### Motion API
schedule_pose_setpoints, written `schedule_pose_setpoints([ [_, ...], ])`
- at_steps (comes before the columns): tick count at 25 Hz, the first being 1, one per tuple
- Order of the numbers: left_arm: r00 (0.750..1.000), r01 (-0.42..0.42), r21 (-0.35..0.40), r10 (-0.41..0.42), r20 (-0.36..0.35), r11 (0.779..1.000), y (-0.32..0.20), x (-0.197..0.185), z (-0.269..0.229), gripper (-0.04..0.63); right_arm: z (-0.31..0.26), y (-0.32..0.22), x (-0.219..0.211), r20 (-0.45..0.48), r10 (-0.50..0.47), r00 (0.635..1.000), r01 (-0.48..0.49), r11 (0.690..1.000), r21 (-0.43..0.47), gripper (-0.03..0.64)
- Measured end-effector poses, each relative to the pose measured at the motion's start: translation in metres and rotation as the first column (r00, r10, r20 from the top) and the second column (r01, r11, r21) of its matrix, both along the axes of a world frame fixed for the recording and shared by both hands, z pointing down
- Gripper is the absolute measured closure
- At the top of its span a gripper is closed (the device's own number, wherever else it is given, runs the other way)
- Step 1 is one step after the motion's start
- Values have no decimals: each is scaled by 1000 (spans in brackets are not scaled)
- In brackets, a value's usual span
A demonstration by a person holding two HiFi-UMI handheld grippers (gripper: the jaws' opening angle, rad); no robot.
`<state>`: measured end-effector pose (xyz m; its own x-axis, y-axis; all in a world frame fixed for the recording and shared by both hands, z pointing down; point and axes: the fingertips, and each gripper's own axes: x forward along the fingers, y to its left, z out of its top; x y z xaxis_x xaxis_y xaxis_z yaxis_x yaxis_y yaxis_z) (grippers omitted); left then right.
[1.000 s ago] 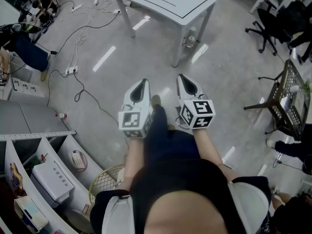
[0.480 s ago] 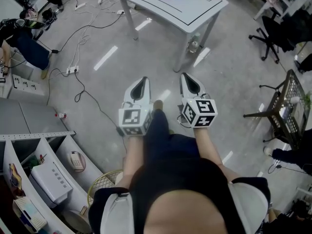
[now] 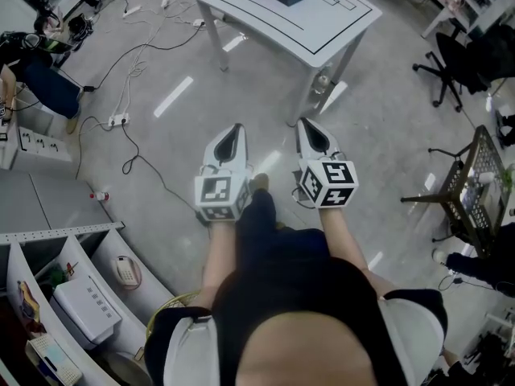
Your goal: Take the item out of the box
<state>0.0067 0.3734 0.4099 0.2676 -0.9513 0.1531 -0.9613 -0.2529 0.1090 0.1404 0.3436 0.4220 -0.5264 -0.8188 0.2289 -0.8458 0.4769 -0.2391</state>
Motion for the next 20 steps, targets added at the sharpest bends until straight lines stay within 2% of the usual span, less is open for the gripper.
schedule_pose_setpoints([
  [20,1000,12,-14,-12,-11,1000,-99,-43,1,584,4,-99,-37,-6,1,1000,-1,1000,-22,615],
])
